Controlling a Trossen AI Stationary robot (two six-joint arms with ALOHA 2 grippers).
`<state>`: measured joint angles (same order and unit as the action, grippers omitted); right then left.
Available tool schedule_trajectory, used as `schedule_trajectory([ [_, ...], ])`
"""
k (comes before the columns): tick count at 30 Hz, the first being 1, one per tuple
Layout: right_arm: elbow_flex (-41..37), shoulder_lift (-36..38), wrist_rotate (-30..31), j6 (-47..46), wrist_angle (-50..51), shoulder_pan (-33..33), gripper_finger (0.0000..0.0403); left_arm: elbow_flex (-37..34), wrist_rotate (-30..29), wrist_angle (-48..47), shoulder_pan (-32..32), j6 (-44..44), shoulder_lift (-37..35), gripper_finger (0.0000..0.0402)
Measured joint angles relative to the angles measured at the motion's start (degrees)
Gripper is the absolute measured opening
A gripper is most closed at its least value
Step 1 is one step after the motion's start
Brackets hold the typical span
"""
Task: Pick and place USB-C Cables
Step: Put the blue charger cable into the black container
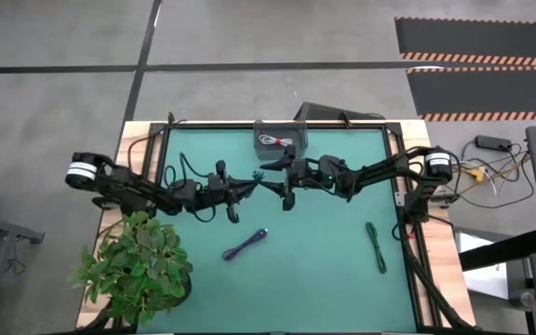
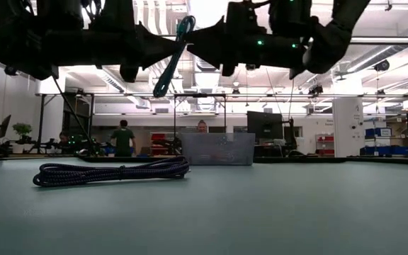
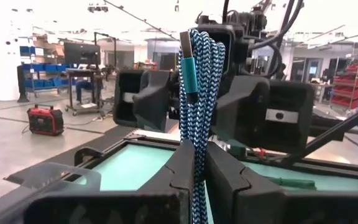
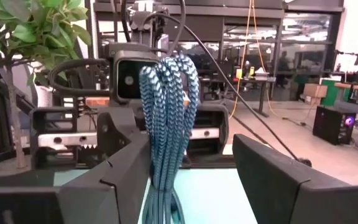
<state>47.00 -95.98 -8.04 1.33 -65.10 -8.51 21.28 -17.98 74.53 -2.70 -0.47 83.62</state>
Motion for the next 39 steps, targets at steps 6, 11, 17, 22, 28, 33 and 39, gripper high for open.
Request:
schedule_trajectory([
  [6,2.4,-0.6,-1.1,0.3,0.5,0.0,0.0219,-0.1,0.0,0.1,0.0,2.2,0.0,0.0006],
  [11,3.9,-0.2,-1.0,1.0,0.6,0.0,0.0219,0.2,-0.1,0.1,0.1,4.1,0.0,0.0006],
  [17,7.0,-1.4,-1.0,2.3,4.6,-0.4,0.0219,0.3,-0.6,0.8,0.2,6.3,-0.1,0.0006],
  [22,7.8,-2.4,-1.1,2.3,5.5,-0.6,0.0202,0.3,-1.0,1.5,0.5,6.9,-0.1,0.0013],
  [28,7.8,-1.4,-1.5,2.4,6.2,-0.8,0.0095,0.1,-4.6,2.0,0.5,6.9,-0.2,0.002],
  [33,8.0,-0.7,-2.7,2.9,9.6,-0.8,0.0025,0.1,-4.5,1.4,0.5,5.3,-0.2,0.0021],
  [39,8.0,1.1,-2.9,3.7,13.8,-0.7,0.0025,-0.2,-3.9,0.9,0.5,3.9,-0.2,0.0027],
])
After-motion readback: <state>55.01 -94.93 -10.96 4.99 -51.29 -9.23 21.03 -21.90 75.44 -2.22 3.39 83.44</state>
